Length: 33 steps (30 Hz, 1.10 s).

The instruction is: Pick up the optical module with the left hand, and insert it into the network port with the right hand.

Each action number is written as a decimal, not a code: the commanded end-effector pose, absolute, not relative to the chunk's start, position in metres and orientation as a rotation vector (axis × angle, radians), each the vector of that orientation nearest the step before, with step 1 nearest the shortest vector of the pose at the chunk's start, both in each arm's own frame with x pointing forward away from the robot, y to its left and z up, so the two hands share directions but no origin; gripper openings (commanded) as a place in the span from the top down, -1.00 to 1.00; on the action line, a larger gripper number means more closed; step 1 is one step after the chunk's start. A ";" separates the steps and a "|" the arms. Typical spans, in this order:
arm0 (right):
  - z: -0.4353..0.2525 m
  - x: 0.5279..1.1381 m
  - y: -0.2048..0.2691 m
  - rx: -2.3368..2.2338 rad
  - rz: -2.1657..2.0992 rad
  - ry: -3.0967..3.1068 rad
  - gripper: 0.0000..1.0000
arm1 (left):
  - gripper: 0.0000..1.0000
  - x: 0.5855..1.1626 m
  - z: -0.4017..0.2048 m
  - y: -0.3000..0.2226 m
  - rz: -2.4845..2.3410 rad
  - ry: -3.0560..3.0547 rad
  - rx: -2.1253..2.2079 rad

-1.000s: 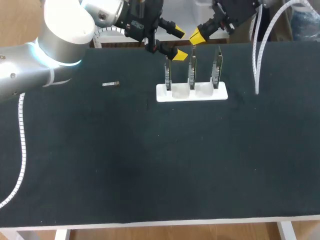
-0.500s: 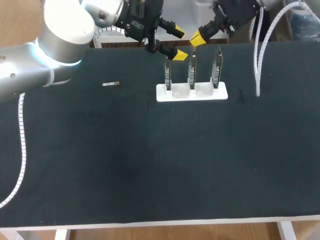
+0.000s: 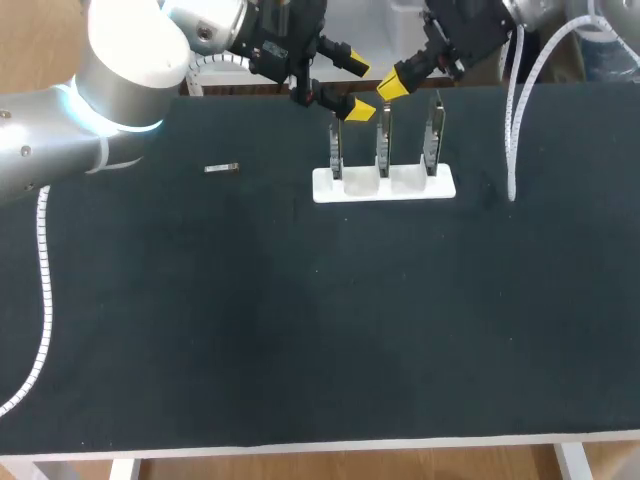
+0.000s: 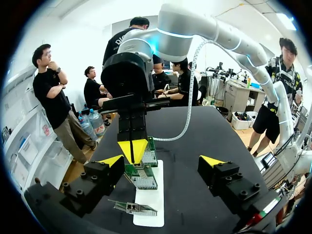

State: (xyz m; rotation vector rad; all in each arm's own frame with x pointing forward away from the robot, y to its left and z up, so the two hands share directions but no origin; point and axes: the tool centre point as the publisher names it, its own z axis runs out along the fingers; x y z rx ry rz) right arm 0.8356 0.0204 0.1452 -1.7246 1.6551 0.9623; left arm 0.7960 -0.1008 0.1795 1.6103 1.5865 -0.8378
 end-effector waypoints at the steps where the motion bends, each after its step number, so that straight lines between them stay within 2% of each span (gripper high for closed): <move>1: 0.139 0.845 0.021 -1.777 1.061 1.634 1.00 | -1.00 0.795 0.179 -0.101 -0.835 1.585 1.609; 14: 0.131 0.844 0.020 -1.767 1.087 1.637 1.00 | -1.00 0.795 0.179 -0.101 -0.835 1.585 1.609; 33: 0.173 0.834 -0.005 -1.752 0.964 1.604 1.00 | -1.00 0.795 0.179 -0.101 -0.835 1.585 1.609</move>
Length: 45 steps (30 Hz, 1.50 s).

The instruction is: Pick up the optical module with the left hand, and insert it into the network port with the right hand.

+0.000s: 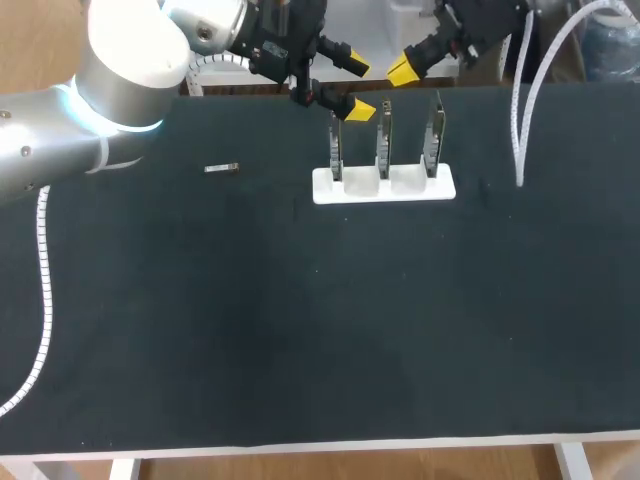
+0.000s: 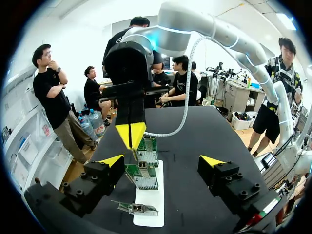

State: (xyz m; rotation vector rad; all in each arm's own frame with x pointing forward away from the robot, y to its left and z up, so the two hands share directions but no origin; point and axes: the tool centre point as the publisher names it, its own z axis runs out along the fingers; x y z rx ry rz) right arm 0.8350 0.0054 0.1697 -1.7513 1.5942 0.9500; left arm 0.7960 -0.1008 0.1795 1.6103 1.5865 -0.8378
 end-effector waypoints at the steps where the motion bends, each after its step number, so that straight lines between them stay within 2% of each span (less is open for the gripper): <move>1: 0.172 0.832 -0.008 -1.746 0.962 1.608 1.00 | -1.00 0.795 0.179 -0.101 -0.835 1.585 1.609; 19: 0.180 0.819 -0.069 -1.643 0.864 1.708 1.00 | -1.00 0.795 0.179 -0.101 -0.835 1.585 1.609; 39: 0.184 0.825 -0.084 -1.665 0.867 1.740 1.00 | -1.00 0.795 0.179 -0.101 -0.835 1.585 1.609; 40: 0.185 0.824 -0.084 -1.645 0.888 1.753 0.59 | -1.00 0.795 0.179 -0.101 -0.835 1.585 1.609; 42: 0.185 0.824 -0.084 -1.645 0.888 1.753 -1.00 | -1.00 0.795 0.179 -0.101 -0.835 1.585 1.609; 45: 0.185 0.824 -0.084 -1.645 0.888 1.753 -1.00 | -1.00 0.795 0.179 -0.101 -0.835 1.585 1.609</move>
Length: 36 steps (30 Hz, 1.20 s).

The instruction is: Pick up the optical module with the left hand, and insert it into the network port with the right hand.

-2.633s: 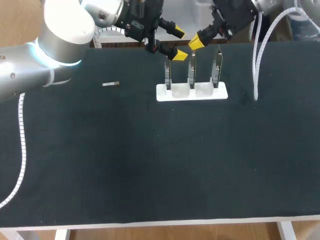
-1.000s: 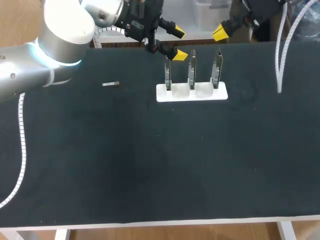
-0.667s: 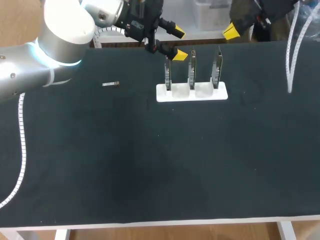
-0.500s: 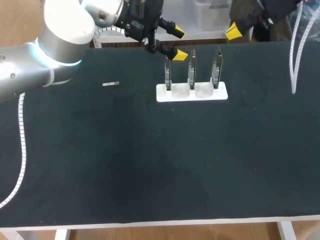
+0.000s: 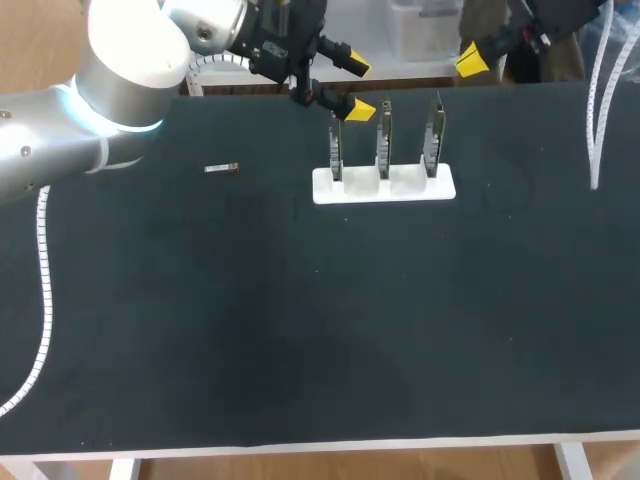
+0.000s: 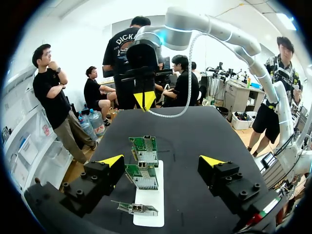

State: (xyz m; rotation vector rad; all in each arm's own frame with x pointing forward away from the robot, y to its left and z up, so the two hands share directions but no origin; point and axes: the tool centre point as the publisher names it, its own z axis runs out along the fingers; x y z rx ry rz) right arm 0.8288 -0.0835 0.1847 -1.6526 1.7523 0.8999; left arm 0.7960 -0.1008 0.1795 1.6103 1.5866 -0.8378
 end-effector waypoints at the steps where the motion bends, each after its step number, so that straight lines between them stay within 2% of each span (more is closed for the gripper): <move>1: 0.185 0.824 -0.084 -1.645 0.888 1.753 -1.00 | -1.00 0.795 0.179 -0.101 -0.835 1.585 1.609; 23: 0.185 0.824 -0.084 -1.645 0.888 1.753 -1.00 | -1.00 0.795 0.179 -0.101 -0.835 1.585 1.609; 36: 0.180 0.802 -0.099 -1.573 0.892 1.789 -1.00 | -1.00 0.795 0.179 -0.101 -0.835 1.585 1.609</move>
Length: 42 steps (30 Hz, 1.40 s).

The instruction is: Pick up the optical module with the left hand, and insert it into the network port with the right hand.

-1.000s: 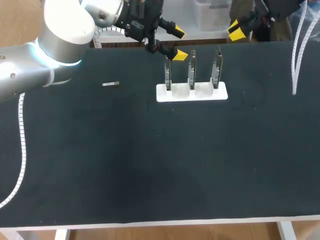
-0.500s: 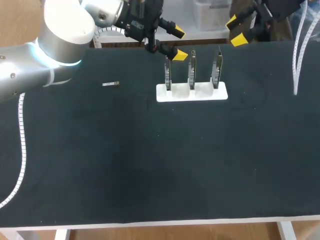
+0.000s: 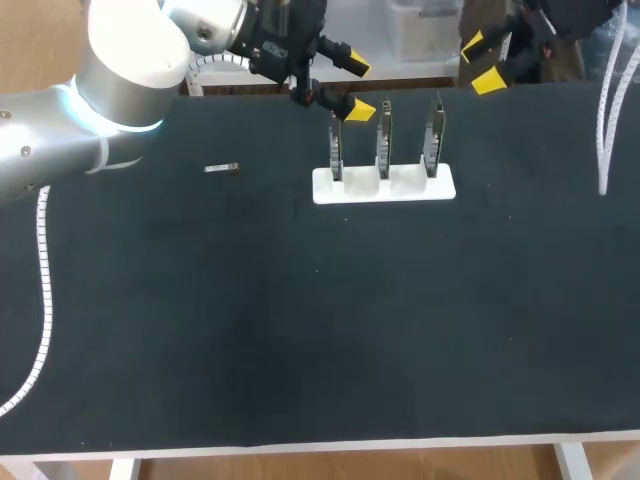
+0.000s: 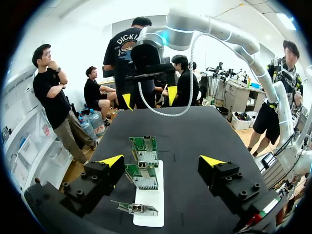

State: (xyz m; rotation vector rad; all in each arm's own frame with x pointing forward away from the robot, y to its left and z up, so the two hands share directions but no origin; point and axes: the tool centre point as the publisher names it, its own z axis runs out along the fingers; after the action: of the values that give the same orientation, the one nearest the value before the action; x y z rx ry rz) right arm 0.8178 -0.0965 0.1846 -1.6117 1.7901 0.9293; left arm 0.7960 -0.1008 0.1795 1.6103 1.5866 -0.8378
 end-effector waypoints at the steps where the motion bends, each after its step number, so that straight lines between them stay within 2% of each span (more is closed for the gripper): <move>1: 0.179 0.800 -0.099 -1.566 0.897 1.789 -1.00 | -1.00 0.795 0.179 -0.101 -0.835 1.585 1.609; 18: 0.192 0.792 -0.117 -1.656 0.891 1.727 -1.00 | -1.00 0.795 0.179 -0.101 -0.835 1.585 1.609; 42: 0.189 0.769 -0.116 -1.682 0.966 1.719 -1.00 | -1.00 0.795 0.179 -0.101 -0.835 1.585 1.609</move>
State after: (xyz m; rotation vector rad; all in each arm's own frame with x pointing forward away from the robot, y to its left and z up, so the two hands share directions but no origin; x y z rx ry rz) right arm 0.7727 -0.1162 0.1901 -1.6903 1.7179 0.9669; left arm 0.7960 -0.1008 0.1795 1.6103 1.5866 -0.8377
